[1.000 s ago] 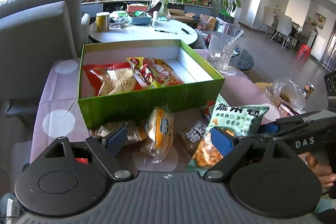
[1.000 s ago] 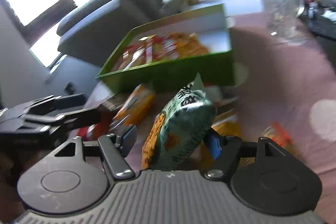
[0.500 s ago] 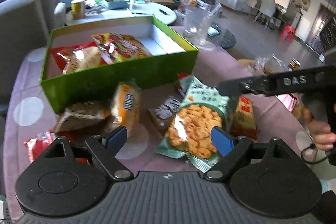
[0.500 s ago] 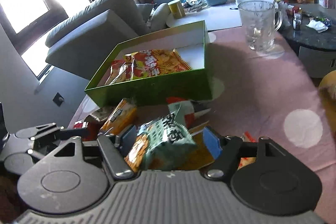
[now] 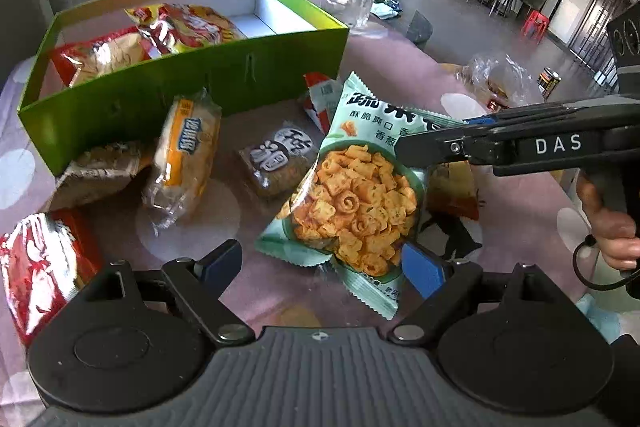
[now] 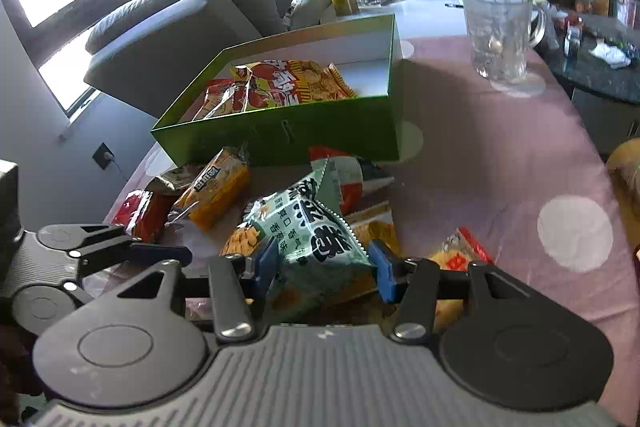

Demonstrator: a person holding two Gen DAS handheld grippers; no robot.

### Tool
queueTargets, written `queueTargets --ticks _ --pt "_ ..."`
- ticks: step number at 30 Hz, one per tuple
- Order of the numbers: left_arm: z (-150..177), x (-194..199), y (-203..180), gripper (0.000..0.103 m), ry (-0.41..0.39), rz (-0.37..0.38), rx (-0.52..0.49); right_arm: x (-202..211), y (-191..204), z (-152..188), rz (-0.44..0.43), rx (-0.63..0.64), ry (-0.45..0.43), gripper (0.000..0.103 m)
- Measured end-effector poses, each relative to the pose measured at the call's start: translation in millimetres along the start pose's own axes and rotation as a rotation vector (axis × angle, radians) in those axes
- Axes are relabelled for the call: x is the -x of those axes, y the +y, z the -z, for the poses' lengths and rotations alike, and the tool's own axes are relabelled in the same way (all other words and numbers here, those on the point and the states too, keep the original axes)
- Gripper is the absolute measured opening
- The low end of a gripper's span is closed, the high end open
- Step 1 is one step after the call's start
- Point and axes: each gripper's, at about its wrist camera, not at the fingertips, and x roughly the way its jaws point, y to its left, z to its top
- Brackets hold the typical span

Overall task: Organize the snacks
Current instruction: 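Move the right gripper to the green cracker bag and grasp it, then lift the green cracker bag and carry it over the green box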

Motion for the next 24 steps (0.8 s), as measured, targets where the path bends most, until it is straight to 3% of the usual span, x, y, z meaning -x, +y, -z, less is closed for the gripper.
queueTargets --ticks 17,24 --pt "-3 -16 -1 0.085 0.023 0.022 0.029 1 -9 5 -0.032 -0.046 -0.008 0.042" --pt "0 -15 -2 0.085 0.058 -0.006 0.030 9 -3 -9 0.048 0.082 -0.071 0.065"
